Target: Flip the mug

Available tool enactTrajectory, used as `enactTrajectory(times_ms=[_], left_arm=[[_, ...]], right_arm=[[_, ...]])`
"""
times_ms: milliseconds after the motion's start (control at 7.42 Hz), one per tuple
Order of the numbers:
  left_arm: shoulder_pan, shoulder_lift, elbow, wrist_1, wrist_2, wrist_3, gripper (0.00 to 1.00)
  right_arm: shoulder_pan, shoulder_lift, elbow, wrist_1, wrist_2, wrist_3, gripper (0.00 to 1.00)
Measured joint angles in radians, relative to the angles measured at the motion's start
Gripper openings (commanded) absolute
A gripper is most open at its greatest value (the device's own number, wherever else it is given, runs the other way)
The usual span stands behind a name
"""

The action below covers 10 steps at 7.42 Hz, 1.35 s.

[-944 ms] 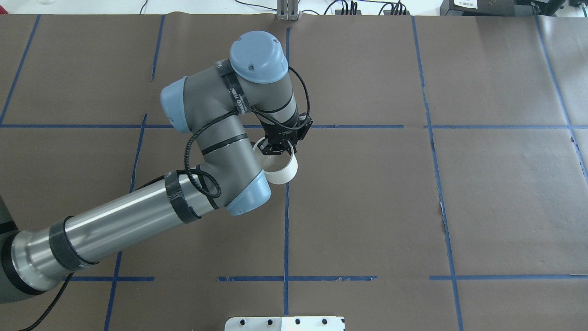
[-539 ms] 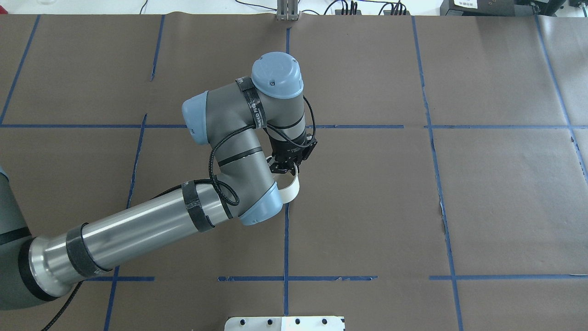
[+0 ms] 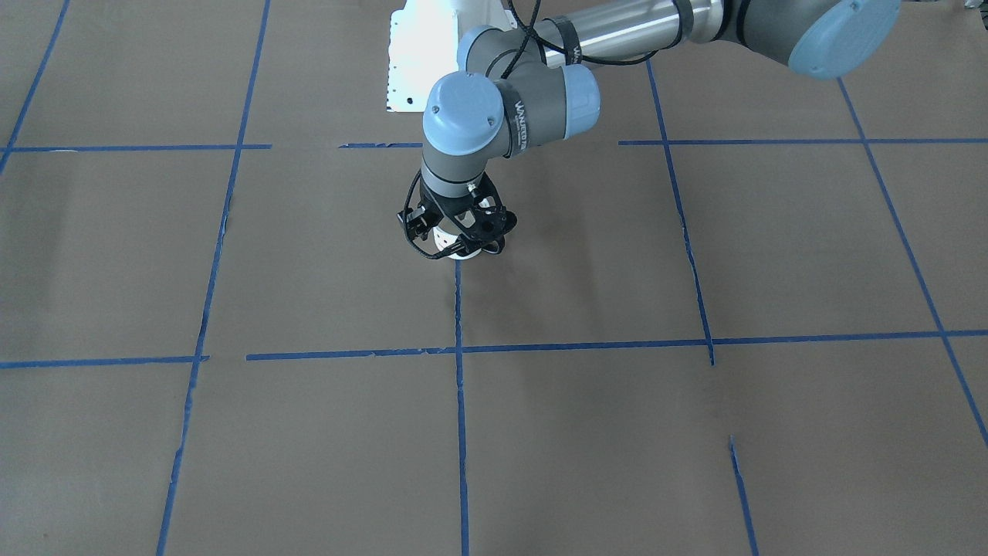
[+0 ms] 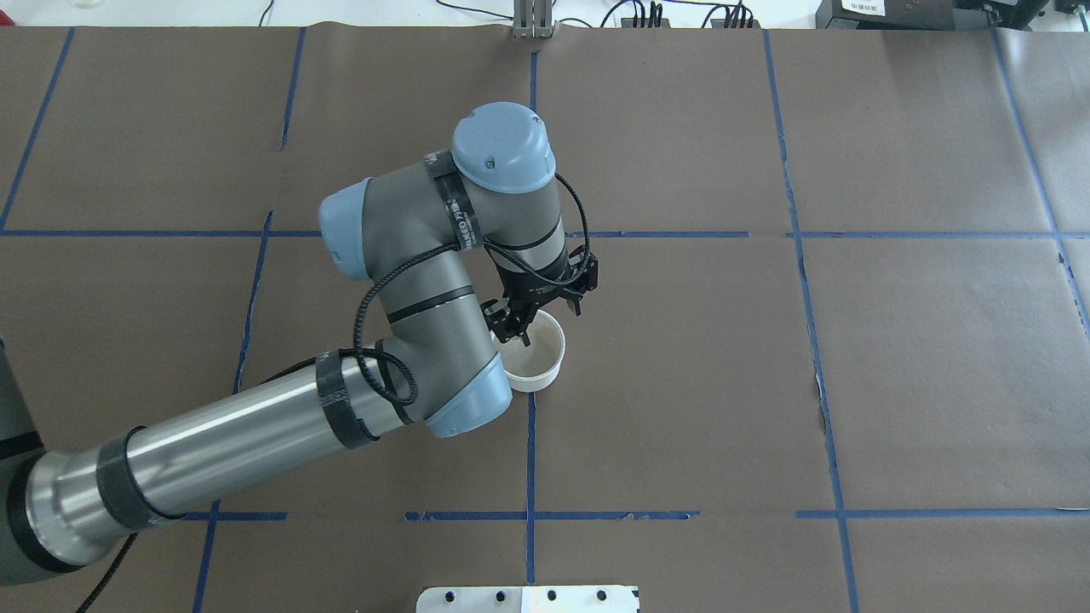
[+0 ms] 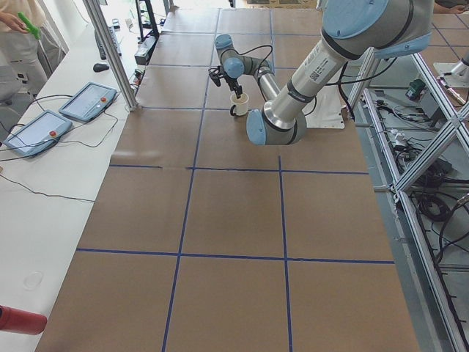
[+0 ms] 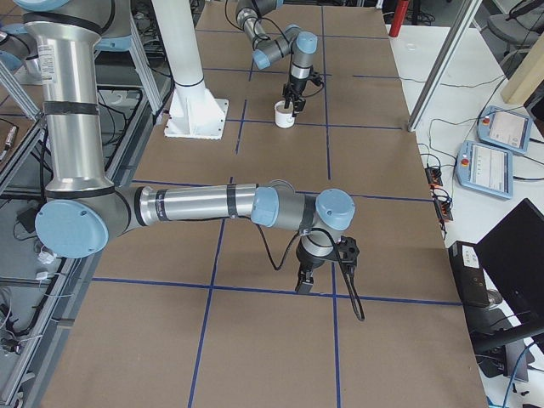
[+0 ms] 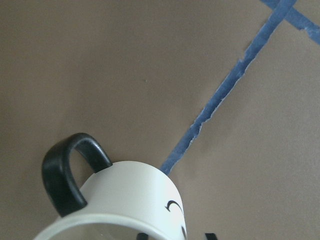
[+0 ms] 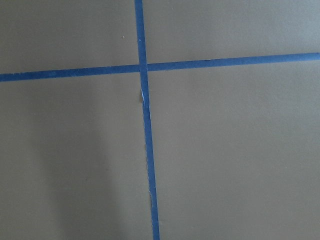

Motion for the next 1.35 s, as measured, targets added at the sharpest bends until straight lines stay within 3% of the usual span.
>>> enactTrajectory(times_ms=[404,674,1079,1348], left_arm=[[-0.144,0.234,-0.391,0.146,-0.024,0.349,1.00],[-0.307,0.453,-0.521,0.175,-0.033,0.749,1.00],[-0.628,0.784,-0.501,0.177,-0.098,1.550,1.00],[-0.903,0.887,-0.341,0.173,-0.113,1.909,1.00]], right_arm=[[0.000,0.000,0.000,0.000,0.000,0.000,1.00],[0.000,0.000,0.000,0.000,0.000,0.000,1.00],[0.000,0.000,0.000,0.000,0.000,0.000,1.00],[0.000,0.000,0.000,0.000,0.000,0.000,1.00]])
